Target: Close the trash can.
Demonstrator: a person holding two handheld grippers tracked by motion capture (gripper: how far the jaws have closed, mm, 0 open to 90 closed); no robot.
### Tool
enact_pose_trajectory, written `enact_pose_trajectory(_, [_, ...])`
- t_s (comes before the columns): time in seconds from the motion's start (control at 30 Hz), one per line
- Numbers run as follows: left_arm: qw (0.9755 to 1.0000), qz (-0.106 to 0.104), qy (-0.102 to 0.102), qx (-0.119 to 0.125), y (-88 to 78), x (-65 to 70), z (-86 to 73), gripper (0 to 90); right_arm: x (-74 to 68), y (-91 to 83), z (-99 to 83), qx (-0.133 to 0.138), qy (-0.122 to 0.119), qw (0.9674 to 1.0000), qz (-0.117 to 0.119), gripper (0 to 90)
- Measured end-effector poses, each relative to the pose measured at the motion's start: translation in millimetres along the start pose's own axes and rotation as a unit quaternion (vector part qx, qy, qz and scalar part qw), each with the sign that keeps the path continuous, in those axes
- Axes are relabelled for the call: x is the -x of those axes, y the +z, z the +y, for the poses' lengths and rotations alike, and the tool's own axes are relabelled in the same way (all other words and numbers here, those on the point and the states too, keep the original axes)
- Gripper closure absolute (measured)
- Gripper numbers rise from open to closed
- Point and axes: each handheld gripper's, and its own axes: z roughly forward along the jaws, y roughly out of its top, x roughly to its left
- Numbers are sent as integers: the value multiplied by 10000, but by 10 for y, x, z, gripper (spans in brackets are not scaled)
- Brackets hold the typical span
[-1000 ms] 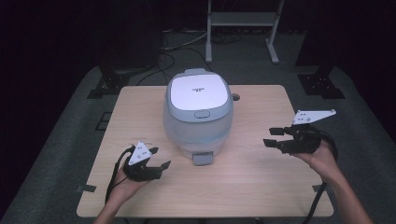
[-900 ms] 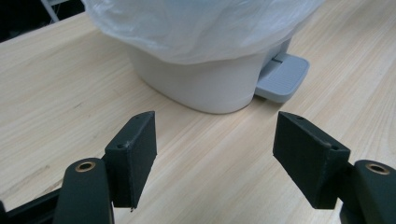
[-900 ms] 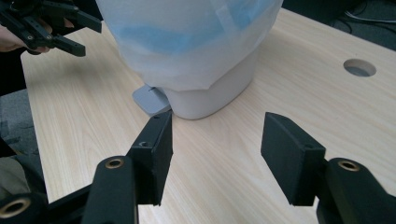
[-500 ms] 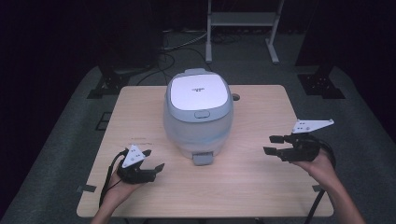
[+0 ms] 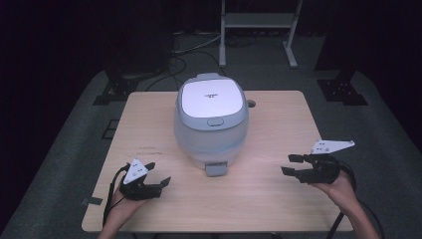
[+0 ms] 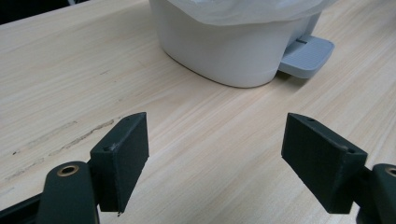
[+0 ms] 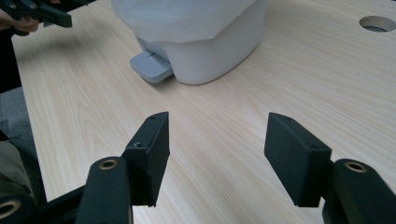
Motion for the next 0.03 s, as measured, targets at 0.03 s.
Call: enact_pose_trajectory(0.03, [10000, 3, -33, 26, -2, 0, 0, 217, -10, 0, -1, 5, -14, 10000, -1, 390])
